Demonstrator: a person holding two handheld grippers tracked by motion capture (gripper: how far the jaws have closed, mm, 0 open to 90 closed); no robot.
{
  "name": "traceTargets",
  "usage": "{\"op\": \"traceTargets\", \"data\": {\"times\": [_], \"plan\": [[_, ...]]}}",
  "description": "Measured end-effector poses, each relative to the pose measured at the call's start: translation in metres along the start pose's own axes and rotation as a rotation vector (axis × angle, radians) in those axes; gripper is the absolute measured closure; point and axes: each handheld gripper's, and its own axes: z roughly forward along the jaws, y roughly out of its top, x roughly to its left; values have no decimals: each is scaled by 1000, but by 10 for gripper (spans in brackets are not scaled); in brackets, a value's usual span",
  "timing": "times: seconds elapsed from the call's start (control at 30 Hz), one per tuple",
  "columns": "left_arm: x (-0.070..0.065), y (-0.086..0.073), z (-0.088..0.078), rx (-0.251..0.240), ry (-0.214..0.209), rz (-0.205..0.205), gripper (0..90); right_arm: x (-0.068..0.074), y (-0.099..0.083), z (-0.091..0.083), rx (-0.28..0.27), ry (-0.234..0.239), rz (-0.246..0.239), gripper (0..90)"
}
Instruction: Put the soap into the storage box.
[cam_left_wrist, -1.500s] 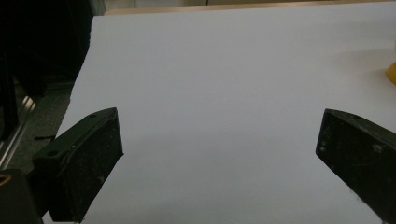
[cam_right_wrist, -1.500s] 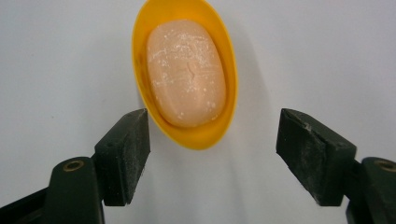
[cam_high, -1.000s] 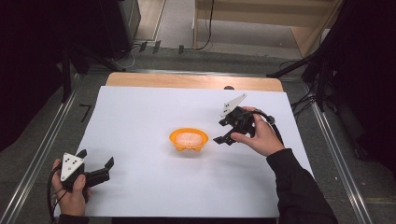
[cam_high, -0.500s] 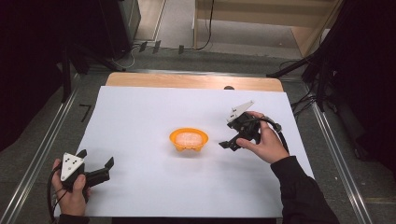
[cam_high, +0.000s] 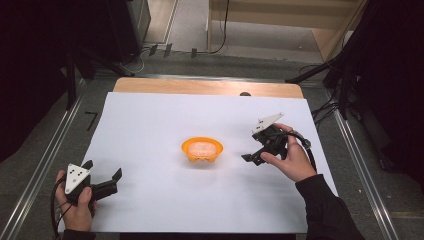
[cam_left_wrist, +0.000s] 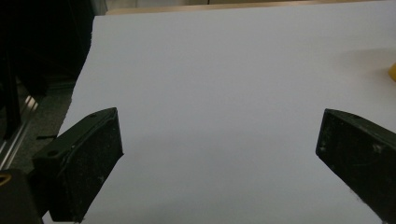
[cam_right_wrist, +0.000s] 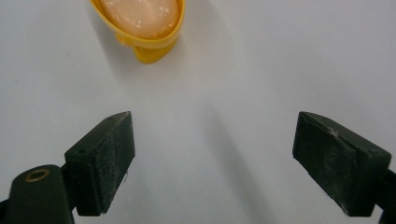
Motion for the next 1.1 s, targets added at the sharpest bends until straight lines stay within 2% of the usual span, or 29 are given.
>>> {"op": "traceTargets", "data": {"times": [0.13, 0.73, 1.1], "plan": [[0, 0, 0, 1, 1, 0, 7, 1, -9, -3, -11, -7, 27, 133], [0, 0, 0, 0, 3, 1, 7, 6, -50, -14, -47, -50, 83, 133], [-1, 0, 0, 0, 4, 4, 7, 9, -76, -18, -71, -65, 136, 134]]}}
